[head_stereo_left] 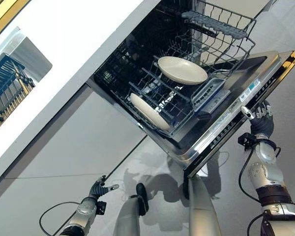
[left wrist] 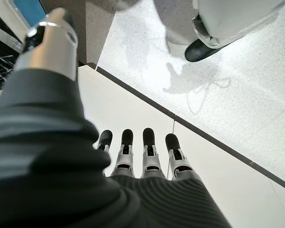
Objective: Take plates into dishwasher
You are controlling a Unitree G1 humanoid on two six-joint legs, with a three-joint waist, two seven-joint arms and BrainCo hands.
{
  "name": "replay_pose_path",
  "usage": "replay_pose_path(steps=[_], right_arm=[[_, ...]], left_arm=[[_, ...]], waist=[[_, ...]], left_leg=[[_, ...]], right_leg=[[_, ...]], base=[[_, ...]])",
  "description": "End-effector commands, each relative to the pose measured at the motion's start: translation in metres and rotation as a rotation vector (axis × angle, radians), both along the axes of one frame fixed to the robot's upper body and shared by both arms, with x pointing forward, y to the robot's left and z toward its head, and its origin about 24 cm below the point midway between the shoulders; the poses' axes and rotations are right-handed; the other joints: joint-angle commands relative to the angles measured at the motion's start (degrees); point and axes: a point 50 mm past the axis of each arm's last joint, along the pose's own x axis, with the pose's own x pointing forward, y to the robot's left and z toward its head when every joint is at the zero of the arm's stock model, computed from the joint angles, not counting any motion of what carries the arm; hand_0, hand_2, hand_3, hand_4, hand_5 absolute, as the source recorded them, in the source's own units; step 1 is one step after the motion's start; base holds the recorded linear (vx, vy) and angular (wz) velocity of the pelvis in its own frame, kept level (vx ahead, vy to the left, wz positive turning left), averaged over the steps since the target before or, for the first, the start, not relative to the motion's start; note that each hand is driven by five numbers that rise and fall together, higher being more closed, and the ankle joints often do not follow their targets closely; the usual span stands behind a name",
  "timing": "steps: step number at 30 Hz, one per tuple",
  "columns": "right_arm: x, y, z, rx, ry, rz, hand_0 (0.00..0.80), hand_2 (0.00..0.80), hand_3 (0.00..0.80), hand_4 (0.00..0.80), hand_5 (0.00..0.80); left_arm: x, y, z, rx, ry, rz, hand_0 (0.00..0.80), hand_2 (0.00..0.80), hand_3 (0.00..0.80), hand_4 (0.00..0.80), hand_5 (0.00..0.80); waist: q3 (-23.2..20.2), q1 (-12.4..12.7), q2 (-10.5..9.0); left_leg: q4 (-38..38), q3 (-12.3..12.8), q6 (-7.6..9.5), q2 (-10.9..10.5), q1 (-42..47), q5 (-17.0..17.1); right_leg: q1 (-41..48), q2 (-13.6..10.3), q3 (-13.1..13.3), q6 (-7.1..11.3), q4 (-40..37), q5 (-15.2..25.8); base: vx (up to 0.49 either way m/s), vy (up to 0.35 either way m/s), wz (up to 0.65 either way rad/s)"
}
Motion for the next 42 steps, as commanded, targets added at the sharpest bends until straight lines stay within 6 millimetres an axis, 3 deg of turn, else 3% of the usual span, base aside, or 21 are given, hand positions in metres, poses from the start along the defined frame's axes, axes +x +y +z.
replay_pose_path(steps=[1,5,6,8,9,10,11,12,25,27,30,42], right_arm=[[0.024,0.062,0.009,-0.055,-0.016,0.321,0.0,0.0,0.0,0.0,0.0],[0.03,0.079,0.008,-0.074,0.002,0.372,0.0,0.0,0.0,0.0,0.0],[0.032,0.084,0.009,-0.084,0.004,0.38,0.0,0.0,0.0,0.0,0.0],[0.034,0.091,0.01,-0.102,0.011,0.403,0.0,0.0,0.0,0.0,0.0],[0.034,0.093,0.011,-0.109,0.011,0.407,0.0,0.0,0.0,0.0,0.0],[0.034,0.097,0.012,-0.119,0.012,0.413,0.0,0.0,0.0,0.0,0.0],[0.035,0.098,0.013,-0.123,0.011,0.417,0.0,0.0,0.0,0.0,0.0],[0.035,0.101,0.014,-0.135,0.013,0.423,0.0,0.0,0.0,0.0,0.0],[0.037,0.114,0.017,-0.202,0.024,0.487,0.0,0.0,0.0,0.0,0.0],[0.037,0.117,0.018,-0.202,0.015,0.495,0.0,0.0,0.0,0.0,0.0],[0.037,0.119,0.019,-0.2,0.009,0.502,0.0,0.0,0.0,0.0,0.0],[0.042,0.141,0.018,-0.255,0.028,0.587,0.0,0.0,0.0,0.0,0.0]], left_arm=[[-0.007,-0.002,-0.004,0.0,0.005,0.0,0.0,0.0,0.0,0.0,0.0],[-0.01,-0.012,-0.008,-0.016,0.013,-0.008,0.0,0.0,0.0,0.0,0.0],[-0.01,-0.014,-0.009,-0.02,0.014,-0.009,0.0,0.0,0.0,0.0,0.0],[-0.011,-0.017,-0.01,-0.031,0.018,-0.011,0.0,0.0,0.0,0.0,0.0],[-0.012,-0.017,-0.01,-0.033,0.018,-0.012,0.0,0.0,0.0,0.0,0.0],[-0.012,-0.019,-0.011,-0.036,0.02,-0.014,0.0,0.0,0.0,0.0,0.0],[-0.011,-0.02,-0.01,-0.035,0.019,-0.016,0.0,0.0,0.0,0.0,0.0],[-0.01,-0.021,-0.01,-0.037,0.022,-0.019,0.0,0.0,0.0,0.0,0.0],[-0.023,-0.015,-0.021,-0.045,0.096,0.003,0.0,0.0,0.0,0.0,0.0],[-0.027,-0.014,-0.023,-0.047,0.108,0.009,0.0,0.0,0.0,0.0,0.0],[-0.033,-0.013,-0.028,-0.045,0.135,0.007,0.0,0.0,0.0,0.0,0.0],[-0.045,-0.01,-0.036,-0.044,0.189,-0.001,0.0,0.0,0.0,0.0,0.0]], waist=[[1.58,1.92,1.34],[1.58,2.67,1.97],[1.61,3.08,2.46],[1.57,3.37,2.57],[1.61,3.66,2.99],[1.56,3.75,2.81],[1.61,4.02,3.22],[1.5,4.1,2.96],[-0.69,6.26,3.67],[-0.85,6.76,4.24],[-1.17,7.23,3.78],[-2.14,9.97,3.34]], left_leg=[[-1.36,2.42,5.43,-3.21,-4.07,5.93],[-3.24,2.33,5.06,-3.8,-2.96,6.96],[-4.73,2.56,5.38,-3.49,-3.08,9.06],[-5.58,2.27,4.76,-4.2,-1.57,8.16],[-6.81,2.55,5.11,-3.9,-1.74,10.07],[-6.78,2.41,4.65,-4.4,-0.78,8.78],[-7.82,2.75,5.1,-4.03,-1.03,10.52],[-7.51,2.59,4.71,-4.53,-0.23,9.06],[-9.27,2.35,5.32,-6.11,3.68,9.3],[-10.49,2.93,5.82,-5.68,3.81,10.94],[-10.38,2.7,5.52,-6.63,5.07,9.29],[-12.67,2.11,6.86,-8.18,8.28,8.92]], right_leg=[[5.64,-0.24,0.66,1.9,2.24,-5.2],[7.07,-0.36,0.35,1.97,0.59,-4.74],[6.9,-0.19,-0.32,1.53,-0.63,-2.77],[8.48,-0.5,-0.04,2.17,-1.09,-4.2],[8.22,-0.34,-0.67,1.75,-1.96,-2.44],[9.34,-0.79,-0.36,2.32,-1.89,-3.99],[8.93,-0.68,-1.01,1.91,-2.62,-2.27],[9.81,-1.15,-0.71,2.47,-2.26,-3.91],[14.75,-3.9,-2.6,2.99,-3.51,-4.03],[15.13,-3.73,-3.62,2.59,-4.86,-2.14],[16.83,-4.41,-3.62,3.39,-5.17,-3.59],[20.91,-6.73,-5.42,5.66,-10.46,0.21]], base=[[0.039,0.045,-0.04],[0.028,0.069,-0.04],[-0.009,0.119,-0.02],[0.058,0.107,-0.09],[0.132,0.093,-0.15],[-0.055,0.075,-0.12],[0.104,0.062,-0.15],[0.017,0.05,-0.14],[0.08,0.081,0.0],[0.017,0.089,0.01],[0.126,0.074,0.0],[0.068,0.085,-0.03]])
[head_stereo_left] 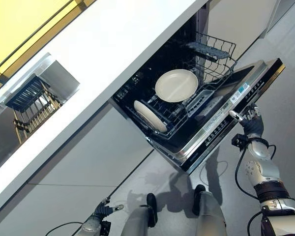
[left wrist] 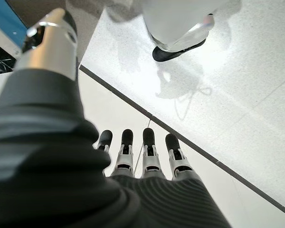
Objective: Take plates into dishwasher
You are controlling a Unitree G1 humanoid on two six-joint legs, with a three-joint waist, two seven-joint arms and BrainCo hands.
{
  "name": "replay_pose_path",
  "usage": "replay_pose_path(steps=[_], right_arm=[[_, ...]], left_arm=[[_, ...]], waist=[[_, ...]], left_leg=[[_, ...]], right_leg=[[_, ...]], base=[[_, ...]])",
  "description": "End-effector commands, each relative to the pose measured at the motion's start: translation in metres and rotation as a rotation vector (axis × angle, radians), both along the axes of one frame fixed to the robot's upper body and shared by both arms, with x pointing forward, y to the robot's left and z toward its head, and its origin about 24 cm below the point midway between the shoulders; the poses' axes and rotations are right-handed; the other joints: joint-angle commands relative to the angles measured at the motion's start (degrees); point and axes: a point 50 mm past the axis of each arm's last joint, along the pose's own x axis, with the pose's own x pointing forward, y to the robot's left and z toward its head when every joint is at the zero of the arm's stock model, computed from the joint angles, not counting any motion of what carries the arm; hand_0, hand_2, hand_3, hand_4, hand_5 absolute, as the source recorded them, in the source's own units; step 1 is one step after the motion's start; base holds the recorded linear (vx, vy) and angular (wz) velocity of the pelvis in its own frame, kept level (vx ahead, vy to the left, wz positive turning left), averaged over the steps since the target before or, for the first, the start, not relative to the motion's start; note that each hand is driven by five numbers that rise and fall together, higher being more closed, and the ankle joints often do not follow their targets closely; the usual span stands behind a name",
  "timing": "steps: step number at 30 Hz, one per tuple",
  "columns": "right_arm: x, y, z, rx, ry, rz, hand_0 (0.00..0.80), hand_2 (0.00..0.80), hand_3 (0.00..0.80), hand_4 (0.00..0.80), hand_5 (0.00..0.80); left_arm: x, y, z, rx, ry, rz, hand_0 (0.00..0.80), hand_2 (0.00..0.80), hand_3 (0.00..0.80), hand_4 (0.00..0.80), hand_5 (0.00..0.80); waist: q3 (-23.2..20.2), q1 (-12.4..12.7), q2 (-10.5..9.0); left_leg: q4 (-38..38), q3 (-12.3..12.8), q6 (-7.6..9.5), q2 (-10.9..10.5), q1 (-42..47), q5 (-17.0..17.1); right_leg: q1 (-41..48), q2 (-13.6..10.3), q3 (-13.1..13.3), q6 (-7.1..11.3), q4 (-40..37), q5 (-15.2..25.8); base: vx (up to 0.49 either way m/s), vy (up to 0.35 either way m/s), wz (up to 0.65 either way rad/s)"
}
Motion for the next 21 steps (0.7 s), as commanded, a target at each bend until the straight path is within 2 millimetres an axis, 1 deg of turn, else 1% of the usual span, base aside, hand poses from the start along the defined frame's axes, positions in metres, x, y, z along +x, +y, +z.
replay_pose_path(steps=[1,5,10,11,15,21], right_arm=[[0.03,0.134,0.024,-0.094,-0.062,0.569,0.0,0.0,0.0,0.0,0.0],[0.032,0.141,0.025,-0.087,-0.066,0.588,0.0,0.0,0.0,0.0,0.0],[0.033,0.147,0.026,-0.103,-0.067,0.61,0.0,0.0,0.0,0.0,0.0],[0.033,0.15,0.027,-0.109,-0.069,0.619,0.0,0.0,0.0,0.0,0.0],[0.034,0.16,0.03,-0.143,-0.073,0.656,0.0,0.0,0.0,0.0,0.0],[0.034,0.177,0.035,-0.209,-0.073,0.719,0.0,0.0,0.0,0.0,0.0]], left_arm=[[0.004,0.008,0.007,0.012,-0.037,-0.006,0.0,0.0,0.0,0.0,0.0],[0.004,0.009,0.007,0.019,-0.033,-0.015,0.0,0.0,0.0,0.0,0.0],[0.005,0.009,0.007,0.022,-0.027,-0.025,0.0,0.0,0.0,0.0,0.0],[0.005,0.01,0.008,0.023,-0.029,-0.026,0.0,0.0,0.0,0.0,0.0],[0.006,0.011,0.009,0.026,-0.031,-0.034,0.0,0.0,0.0,0.0,0.0],[0.009,0.011,0.01,0.033,-0.032,-0.048,0.0,0.0,0.0,0.0,0.0]], waist=[[-1.2,7.03,0.18],[-1.39,8.0,-0.35],[-1.51,8.9,-0.57],[-1.58,9.29,-0.21],[-1.75,10.12,-0.54],[-2.17,11.7,-1.68]], left_leg=[[-5.94,3.89,5.09,-5.49,-1.3,6.67],[-6.54,3.69,5.4,-5.58,-0.92,6.59],[-7.68,3.16,5.64,-5.86,-0.33,6.86],[-8.81,3.35,6.14,-5.52,-0.68,8.57],[-10.45,3.01,6.14,-5.71,-0.22,9.19],[-12.65,1.98,6.16,-6.02,0.51,9.83]], right_leg=[[5.93,-2.13,4.89,3.1,-0.07,-2.11],[6.98,-2.74,4.25,3.68,-2.04,-0.55],[7.99,-3.37,3.79,4.22,-3.95,1.07],[8.06,-3.24,2.94,3.88,-5.72,3.29],[9.19,-3.38,2.21,4.55,-8.22,4.63],[11.44,-3.55,0.54,5.36,-11.98,6.39]], base=[[0.04,0.04,0.1],[0.033,0.03,0.07],[0.01,0.023,0.02],[-0.054,0.038,0.1],[0.002,0.02,0.14],[0.033,0.005,0.14]])
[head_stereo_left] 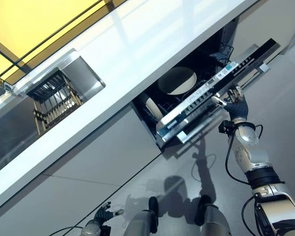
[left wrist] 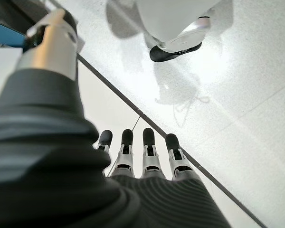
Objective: Take plates into dishwasher
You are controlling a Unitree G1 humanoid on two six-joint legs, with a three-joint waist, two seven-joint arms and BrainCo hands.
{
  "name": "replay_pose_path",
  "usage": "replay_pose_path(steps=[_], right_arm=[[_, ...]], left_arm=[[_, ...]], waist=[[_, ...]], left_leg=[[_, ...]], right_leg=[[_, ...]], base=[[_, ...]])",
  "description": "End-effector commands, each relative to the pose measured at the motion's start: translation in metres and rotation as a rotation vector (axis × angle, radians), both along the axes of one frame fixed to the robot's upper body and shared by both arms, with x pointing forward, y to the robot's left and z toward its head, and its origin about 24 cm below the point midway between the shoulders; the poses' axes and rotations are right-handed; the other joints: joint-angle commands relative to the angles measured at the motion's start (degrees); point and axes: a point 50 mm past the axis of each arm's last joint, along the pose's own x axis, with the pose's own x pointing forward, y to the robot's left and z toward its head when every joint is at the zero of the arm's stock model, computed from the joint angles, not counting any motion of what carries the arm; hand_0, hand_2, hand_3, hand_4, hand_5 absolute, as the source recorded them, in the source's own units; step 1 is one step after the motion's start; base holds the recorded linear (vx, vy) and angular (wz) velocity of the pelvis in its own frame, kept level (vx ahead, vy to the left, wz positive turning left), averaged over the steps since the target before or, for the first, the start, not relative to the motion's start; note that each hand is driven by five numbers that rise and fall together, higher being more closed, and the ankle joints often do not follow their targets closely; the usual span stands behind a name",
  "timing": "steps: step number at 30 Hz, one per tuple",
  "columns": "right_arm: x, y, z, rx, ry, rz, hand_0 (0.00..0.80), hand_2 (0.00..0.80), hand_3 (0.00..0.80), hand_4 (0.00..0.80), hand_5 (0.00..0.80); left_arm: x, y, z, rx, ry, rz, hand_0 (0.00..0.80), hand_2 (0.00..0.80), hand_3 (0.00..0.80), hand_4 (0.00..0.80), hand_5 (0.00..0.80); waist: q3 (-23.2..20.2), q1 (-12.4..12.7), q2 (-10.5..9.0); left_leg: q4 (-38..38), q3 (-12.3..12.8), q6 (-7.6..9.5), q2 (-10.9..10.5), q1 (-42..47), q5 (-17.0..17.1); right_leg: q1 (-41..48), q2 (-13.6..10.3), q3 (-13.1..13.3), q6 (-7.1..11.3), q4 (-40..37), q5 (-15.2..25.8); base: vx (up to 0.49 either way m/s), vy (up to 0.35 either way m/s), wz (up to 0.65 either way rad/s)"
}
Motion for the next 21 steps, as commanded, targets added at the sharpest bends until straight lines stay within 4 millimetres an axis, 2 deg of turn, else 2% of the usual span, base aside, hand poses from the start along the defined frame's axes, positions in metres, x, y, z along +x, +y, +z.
replay_pose_path(steps=[1,4,5,6,7,8,9,10,11,12,13,15,18,21], right_arm=[[0.008,0.118,-0.011,-0.121,0.068,0.453,0.0,0.0,0.0,0.0,0.0],[0.009,0.121,-0.008,-0.17,0.065,0.455,0.0,0.0,0.0,0.0,0.0],[0.01,0.121,-0.008,-0.18,0.062,0.454,0.0,0.0,0.0,0.0,0.0],[0.01,0.122,-0.008,-0.199,0.059,0.456,0.0,0.0,0.0,0.0,0.0],[0.01,0.121,-0.008,-0.214,0.062,0.457,0.0,0.0,0.0,0.0,0.0],[0.01,0.121,-0.008,-0.22,0.061,0.454,0.0,0.0,0.0,0.0,0.0],[0.011,0.12,-0.007,-0.239,0.057,0.443,0.0,0.0,0.0,0.0,0.0],[0.011,0.119,-0.007,-0.241,0.057,0.439,0.0,0.0,0.0,0.0,0.0],[0.011,0.117,-0.005,-0.255,0.046,0.417,0.0,0.0,0.0,0.0,0.0],[0.011,0.116,-0.004,-0.274,0.037,0.404,0.0,0.0,0.0,0.0,0.0],[0.011,0.113,-0.004,-0.324,0.028,0.375,0.0,0.0,0.0,0.0,0.0],[0.011,0.108,-0.001,-0.448,-0.005,0.279,0.0,0.0,0.0,0.0,0.0],[0.009,0.091,0.006,-0.799,-0.073,0.077,0.0,0.0,0.0,0.0,0.0],[0.005,0.083,0.011,-0.875,-0.084,0.044,0.0,0.0,0.0,0.0,0.0]], left_arm=[[0.017,0.014,0.015,0.05,-0.061,-0.044,0.0,0.0,0.0,0.0,0.0],[0.015,0.015,0.014,0.054,-0.05,-0.053,0.0,0.0,0.0,0.0,0.0],[0.015,0.016,0.014,0.055,-0.05,-0.054,0.0,0.0,0.0,0.0,0.0],[0.014,0.016,0.013,0.055,-0.046,-0.052,0.0,0.0,0.0,0.0,0.0],[0.011,0.019,0.012,0.058,-0.034,-0.054,0.0,0.0,0.0,0.0,0.0],[0.011,0.02,0.012,0.06,-0.034,-0.056,0.0,0.0,0.0,0.0,0.0],[0.008,0.023,0.011,0.067,-0.024,-0.056,0.0,0.0,0.0,0.0,0.0],[0.007,0.025,0.011,0.072,-0.019,-0.056,0.0,0.0,0.0,0.0,0.0],[0.005,0.026,0.01,0.075,-0.01,-0.053,0.0,0.0,0.0,0.0,0.0],[0.004,0.027,0.01,0.076,-0.006,-0.055,0.0,0.0,0.0,0.0,0.0],[0.0,0.03,0.008,0.08,0.009,-0.05,0.0,0.0,0.0,0.0,0.0],[-0.003,0.032,0.006,0.084,0.022,-0.045,0.0,0.0,0.0,0.0,0.0],[-0.009,0.037,0.005,0.088,0.033,-0.023,0.0,0.0,0.0,0.0,0.0],[-0.011,0.042,0.006,0.095,0.028,-0.008,0.0,0.0,0.0,0.0,0.0]], waist=[[0.83,6.31,-2.26],[0.31,7.28,-3.31],[0.32,7.47,-3.03],[0.18,7.78,-3.3],[-0.3,8.33,-4.24],[-0.29,8.48,-4.02],[-0.76,9.06,-5.06],[-0.97,9.41,-5.49],[-1.2,9.71,-6.0],[-1.34,9.86,-5.86],[-1.67,9.99,-6.61],[-2.0,10.09,-6.93],[-2.6,10.18,-8.06],[-2.77,10.22,-8.92]], left_leg=[[-7.12,3.16,6.32,-6.19,-1.54,7.1],[-7.73,2.23,5.89,-6.76,-0.3,5.78],[-7.97,2.45,6.33,-6.51,-0.83,7.12],[-8.09,2.27,6.32,-6.57,-0.65,7.07],[-8.29,1.73,5.89,-6.88,0.54,5.59],[-8.47,1.95,6.35,-6.67,0.02,6.88],[-8.45,1.27,6.0,-6.99,1.02,5.28],[-8.44,1.21,6.04,-7.08,1.27,5.05],[-8.31,1.02,6.15,-7.24,1.62,4.74],[-8.36,1.26,6.66,-7.15,1.06,5.94],[-7.82,0.9,6.31,-7.39,1.91,4.14],[-7.44,1.2,7.03,-7.58,1.49,4.9],[-6.57,1.07,7.48,-7.73,1.73,3.87],[-6.35,0.91,7.8,-7.74,2.1,3.26]], right_leg=[[5.91,-2.75,6.82,4.71,-5.83,4.06],[7.85,-3.39,6.3,5.72,-6.86,3.21],[7.71,-3.27,5.48,5.19,-7.63,4.84],[8.22,-3.42,5.11,5.3,-8.13,5.12],[9.87,-3.83,4.92,6.12,-8.78,4.1],[9.73,-3.73,4.1,5.57,-9.52,5.69],[11.17,-4.11,4.0,6.39,-9.99,4.76],[11.77,-4.37,3.61,6.55,-10.41,5.01],[12.64,-4.67,3.08,6.78,-11.18,5.65],[12.57,-4.74,2.27,6.25,-12.02,7.42],[13.6,-5.11,2.72,7.09,-11.98,6.73],[13.91,-5.45,2.04,6.82,-13.14,9.26],[15.21,-5.76,2.44,7.45,-14.31,10.82],[16.11,-5.92,2.65,7.95,-14.7,11.67]], base=[[0.044,0.015,0.09],[0.131,0.008,0.33],[0.004,0.049,0.63],[0.123,0.041,0.75],[0.123,0.037,0.67],[0.242,0.001,0.38],[0.139,0.006,0.11],[0.279,-0.003,0.11],[0.079,0.06,0.09],[0.184,0.062,0.09],[0.094,0.105,0.07],[0.121,0.094,0.09],[0.121,0.072,0.15],[0.092,0.023,0.1]])
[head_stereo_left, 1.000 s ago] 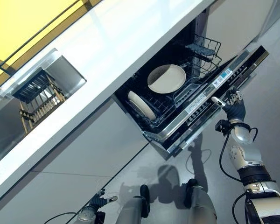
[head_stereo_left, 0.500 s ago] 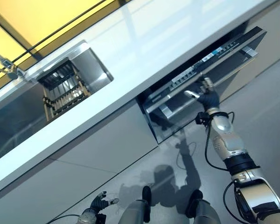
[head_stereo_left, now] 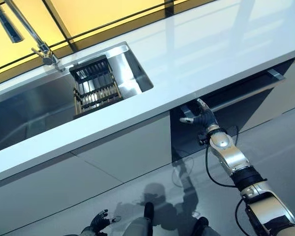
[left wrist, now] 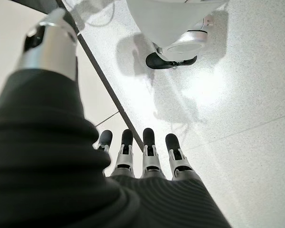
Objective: Take plates into dishwasher
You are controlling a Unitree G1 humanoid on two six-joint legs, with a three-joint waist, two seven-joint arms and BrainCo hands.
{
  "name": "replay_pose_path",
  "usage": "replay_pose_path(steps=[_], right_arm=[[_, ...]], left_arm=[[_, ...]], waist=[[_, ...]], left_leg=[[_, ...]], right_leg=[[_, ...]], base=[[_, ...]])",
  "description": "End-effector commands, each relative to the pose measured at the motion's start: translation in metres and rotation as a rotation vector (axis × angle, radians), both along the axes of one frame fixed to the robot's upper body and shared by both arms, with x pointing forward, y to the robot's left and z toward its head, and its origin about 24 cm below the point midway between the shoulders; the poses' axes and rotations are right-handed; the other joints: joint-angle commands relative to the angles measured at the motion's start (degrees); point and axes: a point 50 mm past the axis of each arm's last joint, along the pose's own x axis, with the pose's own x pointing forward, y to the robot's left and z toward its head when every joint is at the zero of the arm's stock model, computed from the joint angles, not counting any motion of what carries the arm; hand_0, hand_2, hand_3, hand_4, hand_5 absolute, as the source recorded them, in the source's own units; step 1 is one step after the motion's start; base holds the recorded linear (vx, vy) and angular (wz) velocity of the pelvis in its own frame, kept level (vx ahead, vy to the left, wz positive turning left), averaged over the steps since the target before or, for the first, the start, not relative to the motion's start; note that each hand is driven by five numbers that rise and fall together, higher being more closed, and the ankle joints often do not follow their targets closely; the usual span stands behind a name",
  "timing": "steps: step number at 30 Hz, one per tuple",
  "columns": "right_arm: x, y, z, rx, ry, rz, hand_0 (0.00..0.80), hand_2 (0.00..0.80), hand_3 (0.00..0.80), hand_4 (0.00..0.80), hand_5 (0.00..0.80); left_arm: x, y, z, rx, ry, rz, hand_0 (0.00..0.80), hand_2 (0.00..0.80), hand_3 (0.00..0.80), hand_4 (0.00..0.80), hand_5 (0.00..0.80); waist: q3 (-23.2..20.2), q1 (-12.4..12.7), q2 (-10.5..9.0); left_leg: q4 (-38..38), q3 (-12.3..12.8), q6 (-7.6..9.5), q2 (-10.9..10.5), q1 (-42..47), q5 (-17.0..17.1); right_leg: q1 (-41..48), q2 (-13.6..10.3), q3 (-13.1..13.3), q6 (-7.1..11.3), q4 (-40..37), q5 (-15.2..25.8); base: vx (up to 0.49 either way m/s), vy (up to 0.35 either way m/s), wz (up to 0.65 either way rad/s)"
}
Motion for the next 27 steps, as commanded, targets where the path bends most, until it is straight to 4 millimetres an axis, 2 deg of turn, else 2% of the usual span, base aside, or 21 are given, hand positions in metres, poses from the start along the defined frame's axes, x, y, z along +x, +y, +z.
replay_pose_path(steps=[1,5,10,16,21,24,25,27], right_arm=[[0.002,0.056,0.049,-0.083,-0.179,0.183,0.0,0.0,0.0,0.0,0.0],[0.0,0.052,0.044,-0.08,-0.169,0.167,0.0,0.0,0.0,0.0,0.0],[-0.005,0.035,0.035,-0.13,-0.154,0.132,0.0,0.0,0.0,0.0,0.0],[-0.026,0.006,0.005,-0.17,-0.082,0.125,0.0,0.0,0.0,0.0,0.0],[-0.051,-0.018,-0.03,-0.194,0.031,0.141,0.0,0.0,0.0,0.0,0.0],[-0.079,-0.037,-0.07,-0.219,0.133,0.106,0.0,0.0,0.0,0.0,0.0],[-0.08,-0.038,-0.072,-0.219,0.136,0.104,0.0,0.0,0.0,0.0,0.0],[-0.094,-0.047,-0.089,-0.196,0.175,0.067,0.0,0.0,0.0,0.0,0.0]], left_arm=[[0.012,0.026,0.015,0.106,-0.049,-0.052,0.0,0.0,0.0,0.0,0.0],[0.016,0.032,0.019,0.118,-0.058,-0.054,0.0,0.0,0.0,0.0,0.0],[0.012,0.04,0.02,0.13,-0.063,-0.031,0.0,0.0,0.0,0.0,0.0],[-0.002,0.06,0.021,0.153,-0.07,0.072,0.0,0.0,0.0,0.0,0.0],[-0.019,0.076,0.02,0.163,-0.054,0.188,0.0,0.0,0.0,0.0,0.0],[-0.036,0.081,0.014,0.168,-0.015,0.24,0.0,0.0,0.0,0.0,0.0],[-0.037,0.081,0.014,0.168,-0.013,0.242,0.0,0.0,0.0,0.0,0.0],[-0.046,0.082,0.011,0.171,0.01,0.248,0.0,0.0,0.0,0.0,0.0]], waist=[[1.08,6.36,-4.17],[0.7,6.65,-5.12],[-0.63,6.58,-6.36],[-3.16,5.5,-8.14],[-6.49,4.69,-9.5],[-9.37,3.6,-10.05],[-9.54,3.54,-10.08],[-10.76,2.5,-10.16]], left_leg=[[-1.21,3.34,5.23,-5.22,0.26,-0.55],[-1.11,2.76,5.55,-5.28,0.89,-1.25],[-1.54,1.77,6.11,-5.61,2.39,-2.21],[-5.33,-0.34,6.78,-5.35,5.04,-1.76],[-10.9,-2.21,7.01,-5.22,7.89,-0.15],[-13.9,-3.09,7.43,-5.39,9.93,0.58],[-14.03,-3.15,7.46,-5.39,10.03,0.61],[-14.93,-4.09,7.73,-5.35,10.97,0.75]], right_leg=[[7.89,-4.59,7.22,3.88,-7.67,10.73],[9.33,-4.56,7.27,4.05,-7.95,11.12],[11.76,-4.03,8.39,4.35,-8.36,11.29],[12.83,-3.16,10.85,5.06,-7.28,12.64],[14.23,-2.13,13.08,6.09,-6.73,14.89],[14.61,-1.18,15.41,6.73,-5.04,16.56],[14.55,-1.14,15.6,6.75,-4.89,16.62],[14.08,-0.27,18.27,6.66,-3.96,17.21]], base=[[0.095,-0.017,0.14],[0.078,-0.008,0.14],[0.048,0.038,0.11],[0.009,0.083,0.14],[0.002,0.078,0.16],[0.028,0.093,0.26],[0.042,0.059,0.43],[0.044,0.03,0.33]])
